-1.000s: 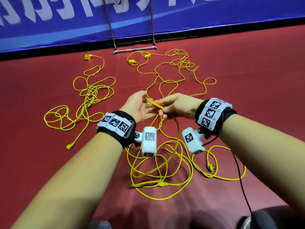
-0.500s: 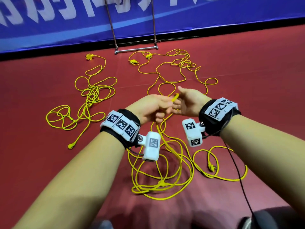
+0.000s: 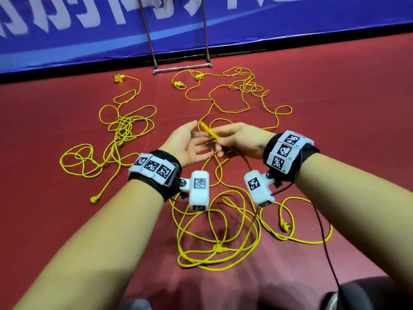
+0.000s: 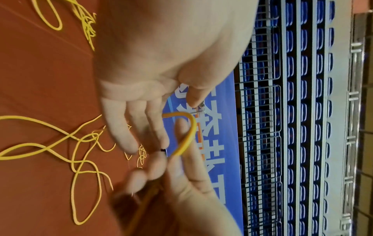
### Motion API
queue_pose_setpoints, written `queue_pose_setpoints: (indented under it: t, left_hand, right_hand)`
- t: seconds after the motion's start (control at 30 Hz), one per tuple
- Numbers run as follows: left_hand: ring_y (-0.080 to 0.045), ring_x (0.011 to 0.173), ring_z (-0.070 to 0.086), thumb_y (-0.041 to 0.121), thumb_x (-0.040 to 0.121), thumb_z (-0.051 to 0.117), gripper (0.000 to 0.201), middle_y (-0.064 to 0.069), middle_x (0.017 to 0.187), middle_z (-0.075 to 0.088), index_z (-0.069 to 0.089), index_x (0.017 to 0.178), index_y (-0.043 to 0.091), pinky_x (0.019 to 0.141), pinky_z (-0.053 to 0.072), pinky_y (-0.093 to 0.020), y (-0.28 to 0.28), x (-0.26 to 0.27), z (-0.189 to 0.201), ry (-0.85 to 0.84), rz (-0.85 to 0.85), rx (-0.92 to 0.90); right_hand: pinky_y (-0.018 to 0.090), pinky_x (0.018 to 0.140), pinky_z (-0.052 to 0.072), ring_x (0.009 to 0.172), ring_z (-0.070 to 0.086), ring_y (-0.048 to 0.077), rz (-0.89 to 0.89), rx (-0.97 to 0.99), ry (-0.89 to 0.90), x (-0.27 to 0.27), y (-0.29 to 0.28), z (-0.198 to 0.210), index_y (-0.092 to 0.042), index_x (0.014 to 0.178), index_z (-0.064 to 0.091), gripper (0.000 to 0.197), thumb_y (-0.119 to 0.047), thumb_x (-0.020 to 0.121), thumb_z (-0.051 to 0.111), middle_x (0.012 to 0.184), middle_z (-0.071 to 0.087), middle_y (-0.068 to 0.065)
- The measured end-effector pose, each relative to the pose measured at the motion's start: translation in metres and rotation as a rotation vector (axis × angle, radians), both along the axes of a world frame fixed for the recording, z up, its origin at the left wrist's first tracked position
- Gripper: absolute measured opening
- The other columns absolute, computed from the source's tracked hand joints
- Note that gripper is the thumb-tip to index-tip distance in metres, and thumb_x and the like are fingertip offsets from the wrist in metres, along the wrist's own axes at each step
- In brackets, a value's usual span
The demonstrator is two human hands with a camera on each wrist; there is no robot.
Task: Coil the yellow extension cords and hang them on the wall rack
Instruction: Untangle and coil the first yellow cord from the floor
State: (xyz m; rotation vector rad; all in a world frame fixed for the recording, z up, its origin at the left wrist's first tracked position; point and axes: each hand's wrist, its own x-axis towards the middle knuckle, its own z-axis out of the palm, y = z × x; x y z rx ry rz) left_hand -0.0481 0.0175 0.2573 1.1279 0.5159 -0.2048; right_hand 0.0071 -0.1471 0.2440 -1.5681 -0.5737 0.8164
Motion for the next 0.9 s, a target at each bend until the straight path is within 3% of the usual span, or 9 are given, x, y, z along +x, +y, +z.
queue_pose_setpoints:
  t: [0.13, 0.27, 0.37, 0.5, 0.57, 0.63, 0.77, 0.83, 0.9]
  left_hand:
    - [-0.015, 0.051, 0.063, 0.025, 0.103, 0.042, 0.031, -0.005, 0.065, 0.065, 0.054, 0.085, 0.004, 0.045, 0.052, -0.024, -0.002, -0.001, 0.0, 0.011, 0.105, -0.066]
    - [-0.006, 0.034, 0.036, 0.005, 0.098, 0.045, 0.016, 0.002, 0.061, 0.048, 0.054, 0.085, 0.008, 0.033, 0.024, -0.016, -0.002, 0.002, -0.006, -0.049, 0.141, -0.012]
    - [-0.005, 0.036, 0.031, 0.008, 0.097, 0.05, 0.01, 0.003, 0.066, 0.05, 0.061, 0.098, 0.007, 0.035, 0.015, -0.016, -0.001, 0.001, -0.001, -0.152, 0.022, 0.091]
    - [-0.005, 0.044, 0.034, 0.008, 0.099, 0.045, 0.02, 0.003, 0.07, 0.057, 0.063, 0.106, 0.008, 0.041, 0.017, -0.018, -0.013, -0.006, 0.006, -0.269, -0.339, 0.272]
    - [-0.007, 0.05, 0.038, 0.007, 0.099, 0.047, 0.019, 0.003, 0.07, 0.06, 0.065, 0.104, 0.011, 0.042, 0.02, -0.018, -0.02, -0.011, 0.008, -0.266, -0.556, 0.384]
    - [-0.009, 0.055, 0.048, 0.005, 0.097, 0.05, 0.02, 0.0, 0.074, 0.065, 0.067, 0.106, 0.011, 0.046, 0.031, -0.019, -0.023, -0.014, 0.007, -0.226, -0.676, 0.437]
    - [-0.012, 0.067, 0.059, -0.002, 0.089, 0.048, 0.026, -0.008, 0.093, 0.072, 0.07, 0.097, 0.009, 0.063, 0.043, -0.026, -0.023, -0.012, -0.003, -0.089, -0.555, 0.471]
    - [-0.014, 0.075, 0.063, 0.009, 0.09, 0.052, 0.016, -0.006, 0.094, 0.072, 0.067, 0.096, 0.012, 0.069, 0.046, -0.029, -0.019, -0.007, -0.008, -0.025, -0.357, 0.432]
    - [-0.017, 0.079, 0.064, 0.021, 0.094, 0.047, 0.018, -0.004, 0.092, 0.07, 0.064, 0.093, 0.014, 0.076, 0.047, -0.032, -0.011, -0.002, -0.011, 0.013, -0.195, 0.31]
  right_hand:
    - [0.022, 0.062, 0.051, 0.062, 0.063, 0.012, 0.301, -0.245, -0.144, -0.011, 0.0, -0.009, -0.018, 0.103, 0.069, 0.035, 0.008, 0.096, 0.048, 0.071, 0.066, 0.005]
    - [0.022, 0.066, 0.046, 0.078, 0.066, 0.014, 0.302, -0.352, -0.139, -0.009, -0.002, -0.01, -0.016, 0.111, 0.068, 0.029, 0.002, 0.098, 0.048, 0.091, 0.07, 0.01]
    - [0.031, 0.072, 0.046, 0.08, 0.068, 0.025, -0.043, -0.225, 0.125, -0.002, -0.001, -0.01, -0.01, 0.115, 0.055, 0.018, -0.017, 0.104, 0.042, 0.09, 0.07, 0.014]
    - [0.037, 0.073, 0.054, 0.077, 0.068, 0.028, -0.339, 0.1, 0.524, 0.013, -0.006, 0.0, -0.01, 0.097, 0.049, 0.043, -0.049, 0.103, 0.03, 0.076, 0.07, 0.011]
    - [0.032, 0.064, 0.055, 0.076, 0.065, 0.027, -0.415, 0.206, 0.589, 0.016, -0.01, 0.006, -0.008, 0.088, 0.05, 0.048, -0.049, 0.103, 0.031, 0.073, 0.068, 0.009]
    - [0.03, 0.069, 0.054, 0.077, 0.064, 0.023, -0.455, 0.217, 0.57, 0.018, -0.011, 0.008, -0.007, 0.08, 0.051, 0.044, -0.038, 0.105, 0.032, 0.061, 0.065, 0.005]
    - [0.026, 0.054, 0.044, 0.046, 0.057, 0.016, -0.483, 0.148, 0.388, 0.012, -0.009, 0.007, -0.017, 0.09, 0.046, 0.02, -0.02, 0.106, 0.035, 0.046, 0.043, -0.004]
    - [0.022, 0.051, 0.037, 0.038, 0.044, 0.014, -0.396, 0.107, 0.273, 0.006, -0.006, 0.008, -0.019, 0.104, 0.045, 0.007, -0.015, 0.105, 0.039, 0.046, 0.036, -0.005]
    - [0.018, 0.047, 0.031, 0.036, 0.033, 0.009, -0.269, 0.076, 0.202, -0.004, -0.001, 0.01, -0.019, 0.117, 0.045, 0.017, -0.009, 0.105, 0.039, 0.045, 0.033, -0.008]
